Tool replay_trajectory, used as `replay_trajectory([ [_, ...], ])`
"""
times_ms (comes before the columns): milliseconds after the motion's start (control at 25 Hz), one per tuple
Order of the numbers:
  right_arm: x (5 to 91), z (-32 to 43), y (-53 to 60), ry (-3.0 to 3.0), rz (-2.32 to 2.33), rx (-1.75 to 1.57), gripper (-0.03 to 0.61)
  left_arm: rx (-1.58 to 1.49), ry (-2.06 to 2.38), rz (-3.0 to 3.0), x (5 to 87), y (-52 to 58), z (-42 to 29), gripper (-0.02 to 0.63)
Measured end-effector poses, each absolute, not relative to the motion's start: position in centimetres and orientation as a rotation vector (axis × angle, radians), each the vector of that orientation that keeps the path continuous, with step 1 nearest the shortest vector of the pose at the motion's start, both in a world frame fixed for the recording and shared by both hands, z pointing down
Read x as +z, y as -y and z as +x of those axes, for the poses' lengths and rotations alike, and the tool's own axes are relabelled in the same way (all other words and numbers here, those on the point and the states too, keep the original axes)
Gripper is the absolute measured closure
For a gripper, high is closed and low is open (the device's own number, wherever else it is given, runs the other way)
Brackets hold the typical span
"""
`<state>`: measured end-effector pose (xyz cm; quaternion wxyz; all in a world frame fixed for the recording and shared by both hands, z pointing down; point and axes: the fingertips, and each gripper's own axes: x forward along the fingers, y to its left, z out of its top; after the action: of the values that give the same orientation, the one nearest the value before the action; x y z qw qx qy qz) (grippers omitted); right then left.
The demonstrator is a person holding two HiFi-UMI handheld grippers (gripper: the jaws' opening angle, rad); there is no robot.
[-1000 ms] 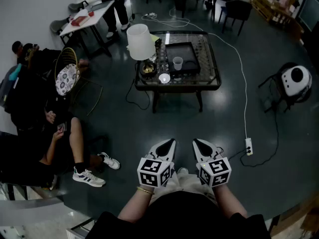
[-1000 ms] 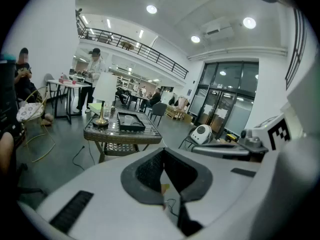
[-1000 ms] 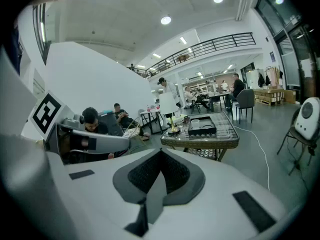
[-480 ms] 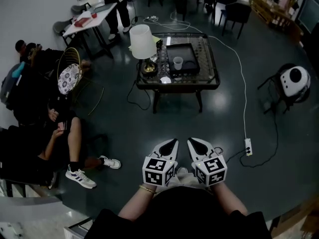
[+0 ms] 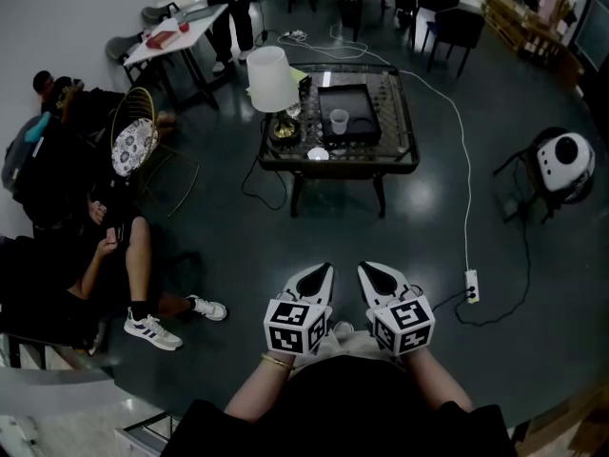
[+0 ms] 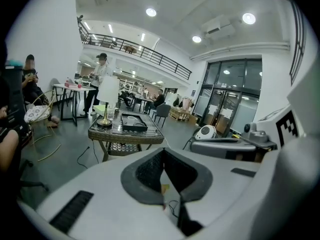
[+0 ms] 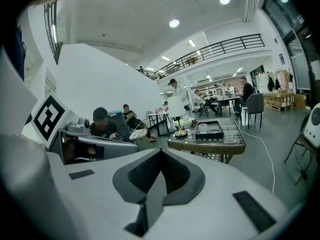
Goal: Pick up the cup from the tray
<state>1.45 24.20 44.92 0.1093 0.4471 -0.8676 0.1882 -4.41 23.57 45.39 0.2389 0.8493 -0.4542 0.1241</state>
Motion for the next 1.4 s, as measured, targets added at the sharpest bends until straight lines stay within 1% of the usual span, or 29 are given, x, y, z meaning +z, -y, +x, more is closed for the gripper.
replay_trajectory([
  [520,45.0,3.0,-23.5,2.545,1.313,0.547,0.568,0.344,1.245,2.319,45.5,-22.7,-3.1,0.603],
  [840,45.6,2.9,-22.8,2.529,1.296,0.574,0.568,0.347,1.263,2.290,45.6,-21.7,-3.5,0.603],
  [1400,46.6,3.4,-15.5,2.502,1.288,0.574,0.568,0.344,1.278,2.260,46.9,-14.4,-3.9,0.603],
])
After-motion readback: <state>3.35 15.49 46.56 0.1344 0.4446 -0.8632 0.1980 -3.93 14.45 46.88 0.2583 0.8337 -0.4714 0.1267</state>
